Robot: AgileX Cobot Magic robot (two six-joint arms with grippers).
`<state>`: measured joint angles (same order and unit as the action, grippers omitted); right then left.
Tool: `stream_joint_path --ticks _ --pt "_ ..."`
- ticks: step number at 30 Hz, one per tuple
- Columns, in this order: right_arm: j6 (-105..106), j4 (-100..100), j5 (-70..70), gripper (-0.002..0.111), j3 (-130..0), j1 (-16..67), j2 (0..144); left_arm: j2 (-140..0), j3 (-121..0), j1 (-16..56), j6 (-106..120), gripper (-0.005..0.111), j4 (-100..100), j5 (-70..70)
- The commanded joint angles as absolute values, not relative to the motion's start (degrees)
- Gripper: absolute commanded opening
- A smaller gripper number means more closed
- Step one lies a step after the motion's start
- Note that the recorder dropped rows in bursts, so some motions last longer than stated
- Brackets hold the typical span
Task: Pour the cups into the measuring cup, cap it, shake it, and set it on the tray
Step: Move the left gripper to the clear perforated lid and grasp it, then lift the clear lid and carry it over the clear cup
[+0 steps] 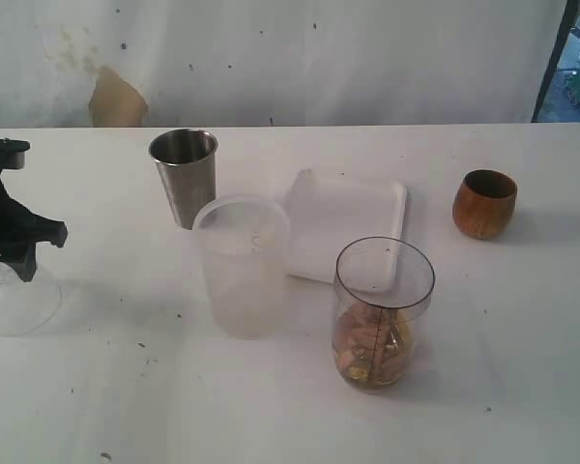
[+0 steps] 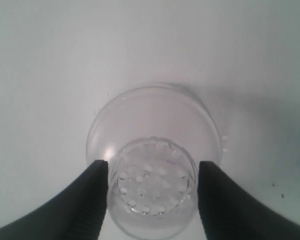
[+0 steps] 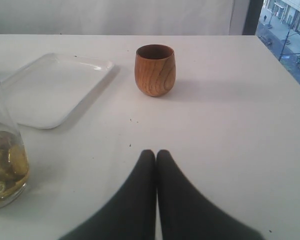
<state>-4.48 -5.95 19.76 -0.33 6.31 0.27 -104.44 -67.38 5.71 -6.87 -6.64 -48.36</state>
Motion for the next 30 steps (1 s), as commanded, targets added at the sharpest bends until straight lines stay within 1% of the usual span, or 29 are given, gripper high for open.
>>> stream_joint_path --ticks 1,7,14,18,20,24,30 --pt "-4.8 -5.9 19.5 0.0 0.0 6.2 0.0 -104.7 -67.6 5.8 -2.6 0.0 -6.1 -48.3" --pt "-4.8 -5.9 19.5 0.0 0.0 6.2 0.0 -104.0 -71.8 5.9 0.0 0.0 -4.1 -52.8" --pt "-4.8 -5.8 19.5 0.0 0.0 6.2 0.0 -100.3 -81.8 6.2 7.5 0.0 4.1 -63.2" --pt "-4.8 -5.8 19.5 0.0 0.0 6.2 0.0 -98.7 -88.7 8.4 7.8 0.0 4.3 -70.0" --pt "-4.8 -5.8 19.5 0.0 0.0 6.2 0.0 -97.2 -94.6 12.6 7.8 0.0 4.2 -70.0" --pt "-4.8 -5.8 19.5 0.0 0.0 6.2 0.0 -95.9 -99.9 20.0 5.4 0.0 4.4 -70.0" --pt "-4.8 -5.9 19.5 0.0 0.0 6.2 0.0 -95.9 -103.5 30.0 4.3 0.0 6.8 -70.0"
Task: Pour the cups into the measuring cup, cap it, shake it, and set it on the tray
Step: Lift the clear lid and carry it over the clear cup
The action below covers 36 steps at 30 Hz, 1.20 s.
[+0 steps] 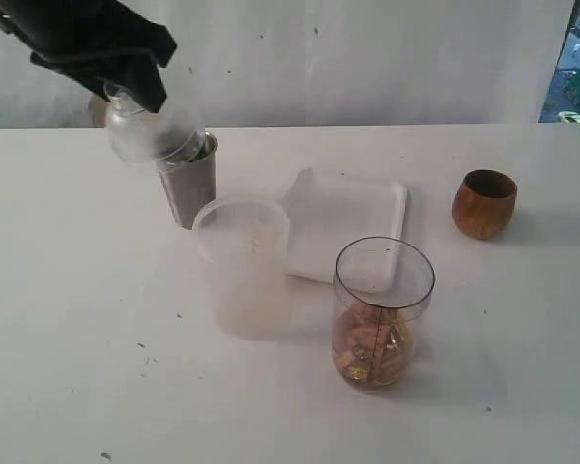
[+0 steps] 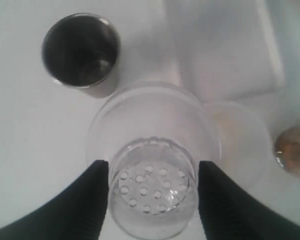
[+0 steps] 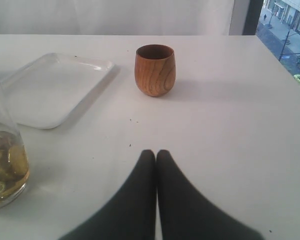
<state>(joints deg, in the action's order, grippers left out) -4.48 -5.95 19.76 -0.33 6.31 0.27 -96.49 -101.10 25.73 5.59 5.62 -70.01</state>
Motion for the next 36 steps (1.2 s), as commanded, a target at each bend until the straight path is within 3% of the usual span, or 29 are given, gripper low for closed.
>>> stream_joint_path --ticks 1,9,21,36 --pt "-4.8 -5.9 19.5 0.0 0.0 6.2 0.0 -95.9 -104.2 31.2 4.1 0.0 6.8 -70.0" --pt "-4.8 -5.9 19.5 0.0 0.0 6.2 0.0 -99.2 -108.1 42.8 2.6 0.0 6.0 -70.0" --pt "-4.8 -5.9 19.5 0.0 0.0 6.2 0.0 -103.1 -108.1 51.8 1.6 0.0 4.6 -70.0" --pt "-4.8 -5.9 19.5 0.0 0.0 6.2 0.0 -104.6 -108.0 54.4 0.0 0.0 6.1 -70.0"
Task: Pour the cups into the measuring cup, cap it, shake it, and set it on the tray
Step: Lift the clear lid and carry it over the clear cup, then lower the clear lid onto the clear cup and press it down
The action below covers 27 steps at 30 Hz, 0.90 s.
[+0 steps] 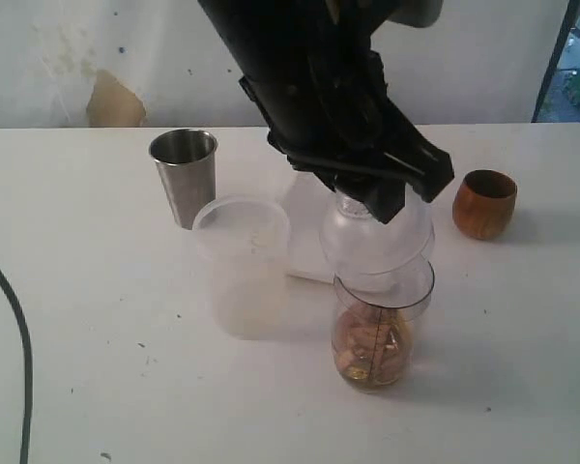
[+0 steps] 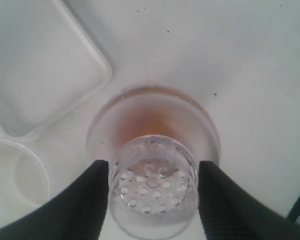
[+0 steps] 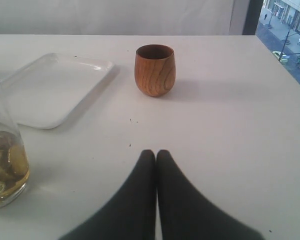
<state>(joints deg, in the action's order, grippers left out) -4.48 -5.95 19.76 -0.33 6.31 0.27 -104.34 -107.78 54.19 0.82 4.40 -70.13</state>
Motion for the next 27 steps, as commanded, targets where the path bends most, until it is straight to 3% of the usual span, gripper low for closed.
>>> stream_joint_path --ticks 1,27 --pt "-4.8 -5.9 19.5 0.0 0.0 6.2 0.0 -104.6 -108.0 54.4 0.0 0.0 6.9 -70.0" --pt "-4.8 -5.9 19.5 0.0 0.0 6.2 0.0 -108.3 -108.1 58.4 0.0 0.0 -0.3 -70.0"
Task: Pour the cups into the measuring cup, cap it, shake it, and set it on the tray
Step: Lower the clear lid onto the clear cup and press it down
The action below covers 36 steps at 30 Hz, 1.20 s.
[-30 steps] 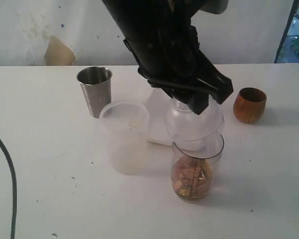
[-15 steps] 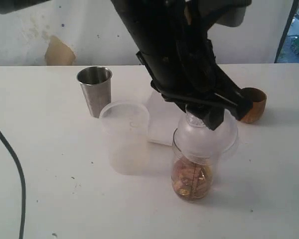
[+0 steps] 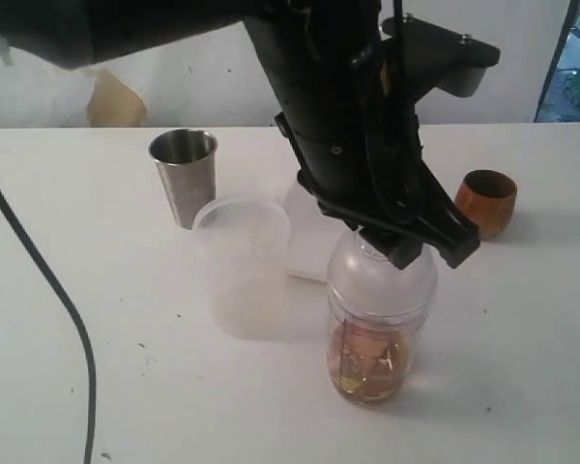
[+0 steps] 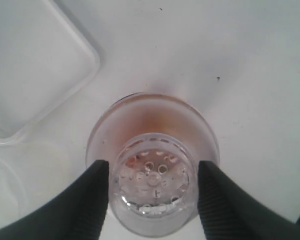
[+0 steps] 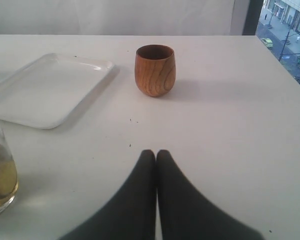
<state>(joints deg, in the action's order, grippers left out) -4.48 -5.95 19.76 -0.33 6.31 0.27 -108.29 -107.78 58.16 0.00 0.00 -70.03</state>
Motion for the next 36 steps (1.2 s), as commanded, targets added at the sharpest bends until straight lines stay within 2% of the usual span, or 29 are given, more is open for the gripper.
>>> stream_joint_path --ticks 1,36 --pt "-4.8 -5.9 19.5 0.0 0.0 6.2 0.0 -108.4 -108.1 58.4 0.0 0.0 -0.3 -70.0" --pt "-4.8 -5.9 19.5 0.0 0.0 6.2 0.0 -112.1 -108.0 58.4 1.6 0.0 1.6 -69.5"
